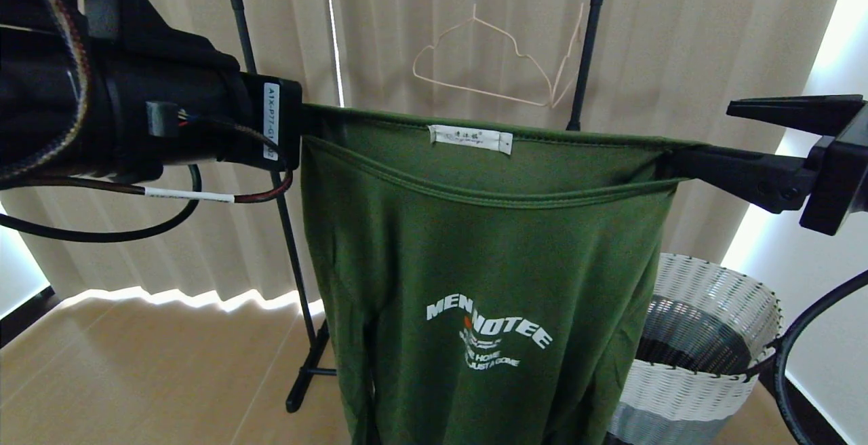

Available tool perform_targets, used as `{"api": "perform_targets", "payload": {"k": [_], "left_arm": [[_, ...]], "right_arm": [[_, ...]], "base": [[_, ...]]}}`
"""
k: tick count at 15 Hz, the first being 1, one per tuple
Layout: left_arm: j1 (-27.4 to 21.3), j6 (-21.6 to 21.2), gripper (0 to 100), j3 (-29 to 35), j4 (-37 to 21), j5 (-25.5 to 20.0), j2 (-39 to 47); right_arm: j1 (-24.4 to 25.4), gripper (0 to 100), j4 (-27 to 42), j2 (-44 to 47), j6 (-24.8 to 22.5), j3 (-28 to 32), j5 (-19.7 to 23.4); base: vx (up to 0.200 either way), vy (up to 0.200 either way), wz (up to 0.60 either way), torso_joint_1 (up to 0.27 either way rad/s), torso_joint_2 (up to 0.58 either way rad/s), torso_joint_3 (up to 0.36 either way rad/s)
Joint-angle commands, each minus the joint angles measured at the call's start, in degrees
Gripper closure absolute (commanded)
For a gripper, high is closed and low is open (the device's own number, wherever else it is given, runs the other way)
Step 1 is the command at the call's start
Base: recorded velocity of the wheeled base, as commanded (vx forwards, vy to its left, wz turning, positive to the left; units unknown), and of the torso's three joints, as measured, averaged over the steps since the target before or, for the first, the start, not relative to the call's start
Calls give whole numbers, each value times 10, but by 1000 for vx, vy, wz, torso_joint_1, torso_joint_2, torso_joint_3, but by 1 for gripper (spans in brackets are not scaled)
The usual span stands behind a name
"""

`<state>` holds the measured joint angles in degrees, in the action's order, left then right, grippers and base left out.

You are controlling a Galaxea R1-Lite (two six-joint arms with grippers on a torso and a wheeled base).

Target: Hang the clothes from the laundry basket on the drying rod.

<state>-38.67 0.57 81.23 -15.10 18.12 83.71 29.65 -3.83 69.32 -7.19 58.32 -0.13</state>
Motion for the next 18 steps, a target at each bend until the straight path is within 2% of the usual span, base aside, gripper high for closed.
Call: {"api": "perform_targets", "payload": {"k": [1, 6, 9, 13, 16, 17, 18], "left_arm": [[7, 7, 100, 2, 0, 1, 6], [41, 9, 100, -2, 0, 1, 14], [54, 7, 100, -9, 0, 0, 10], [67, 7, 100, -12, 0, 0, 9], [67, 2, 100, -51, 0, -1, -25], [69, 0, 100, -70, 0, -1, -42], [77, -3, 100, -95, 0, -2, -64]], "right_arm": [[7, 0, 0, -5, 1, -2, 6], [7, 0, 0, -25, 1, -4, 38], [7, 0, 0, -42, 0, -11, 73], [7, 0, 0, -52, 0, -18, 87], [-8, 0, 22, -49, -17, -23, 71], [-35, 0, 49, -51, -30, -28, 50], [-70, 0, 91, -50, -46, -30, 8]], "base": [[0, 0, 0, 0, 0, 0], [0, 0, 0, 0, 0, 0], [0, 0, 0, 0, 0, 0], [0, 0, 0, 0, 0, 0], [0, 0, 0, 0, 0, 0], [0, 0, 0, 0, 0, 0], [0, 0, 0, 0, 0, 0]]}}
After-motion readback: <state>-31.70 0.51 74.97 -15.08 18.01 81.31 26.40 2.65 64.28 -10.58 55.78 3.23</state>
